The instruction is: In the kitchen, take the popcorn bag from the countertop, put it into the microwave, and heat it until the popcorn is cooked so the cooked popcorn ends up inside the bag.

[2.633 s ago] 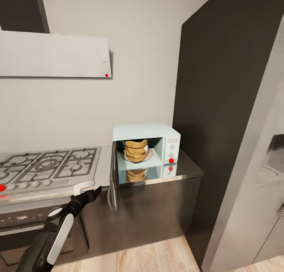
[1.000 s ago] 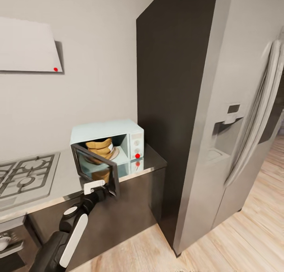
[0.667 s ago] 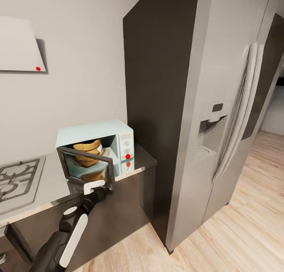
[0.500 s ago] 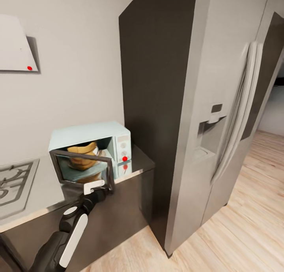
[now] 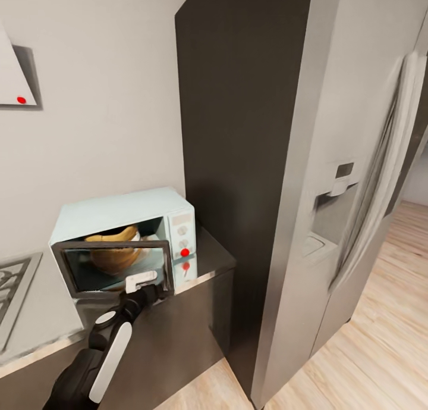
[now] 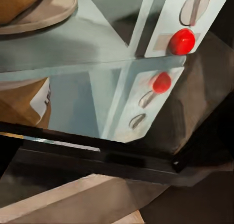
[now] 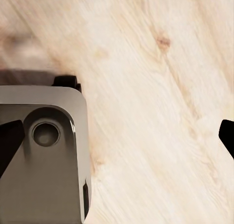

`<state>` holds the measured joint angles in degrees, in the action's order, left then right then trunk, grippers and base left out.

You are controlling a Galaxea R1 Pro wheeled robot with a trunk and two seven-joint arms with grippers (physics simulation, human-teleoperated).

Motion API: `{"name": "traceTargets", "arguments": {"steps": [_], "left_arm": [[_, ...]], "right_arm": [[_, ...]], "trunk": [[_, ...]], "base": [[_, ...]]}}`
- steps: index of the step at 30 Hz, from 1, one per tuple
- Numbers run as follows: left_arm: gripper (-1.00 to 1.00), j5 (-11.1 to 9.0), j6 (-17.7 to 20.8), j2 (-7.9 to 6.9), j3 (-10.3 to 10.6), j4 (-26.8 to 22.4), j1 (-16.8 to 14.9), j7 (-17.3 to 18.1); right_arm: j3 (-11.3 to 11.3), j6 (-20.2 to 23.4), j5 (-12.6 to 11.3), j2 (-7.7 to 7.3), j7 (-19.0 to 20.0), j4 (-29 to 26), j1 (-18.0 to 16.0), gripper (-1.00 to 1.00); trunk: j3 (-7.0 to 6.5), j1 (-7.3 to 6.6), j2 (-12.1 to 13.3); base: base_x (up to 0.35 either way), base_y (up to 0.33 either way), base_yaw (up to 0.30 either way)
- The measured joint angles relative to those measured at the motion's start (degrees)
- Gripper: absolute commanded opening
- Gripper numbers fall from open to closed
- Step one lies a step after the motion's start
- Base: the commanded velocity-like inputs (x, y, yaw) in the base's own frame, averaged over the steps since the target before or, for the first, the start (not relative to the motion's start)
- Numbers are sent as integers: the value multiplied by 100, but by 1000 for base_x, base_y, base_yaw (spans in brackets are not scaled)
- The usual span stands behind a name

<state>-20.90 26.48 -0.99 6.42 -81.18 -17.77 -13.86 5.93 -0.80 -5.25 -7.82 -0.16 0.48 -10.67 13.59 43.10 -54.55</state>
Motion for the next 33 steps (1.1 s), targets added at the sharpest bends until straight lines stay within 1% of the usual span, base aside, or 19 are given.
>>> {"name": "traceTargets", "arguments": {"steps": [15, 16, 19, 22, 30, 33], "left_arm": [[100, 12, 3, 0, -7, -3, -2, -9], [100, 12, 2, 0, -7, -4, -2, -37], [100, -8, 2, 1, 2, -4, 0, -393], [100, -7, 5, 0, 1, 1, -2, -522], [100, -10, 3, 0, 2, -1, 1, -543], [100, -12, 2, 5, 2, -10, -2, -550]], "right_arm": [[1, 0, 7, 2, 0, 0, 0, 100], [1, 0, 7, 5, 0, 0, 0, 100], [1, 0, 8, 8, 0, -1, 0, 100], [1, 0, 8, 9, 0, 0, 0, 100], [1, 0, 14, 1, 0, 0, 0, 100], [0, 0, 16, 0, 0, -1, 0, 100]], "trunk": [[0, 0, 0], [0, 0, 0], [0, 0, 0], [0, 1, 0], [0, 3, 1], [0, 6, 0]], "base": [[247, 0, 0], [236, 0, 0], [227, 0, 0], [197, 0, 0], [30, 0, 0], [-199, 0, 0]]}}
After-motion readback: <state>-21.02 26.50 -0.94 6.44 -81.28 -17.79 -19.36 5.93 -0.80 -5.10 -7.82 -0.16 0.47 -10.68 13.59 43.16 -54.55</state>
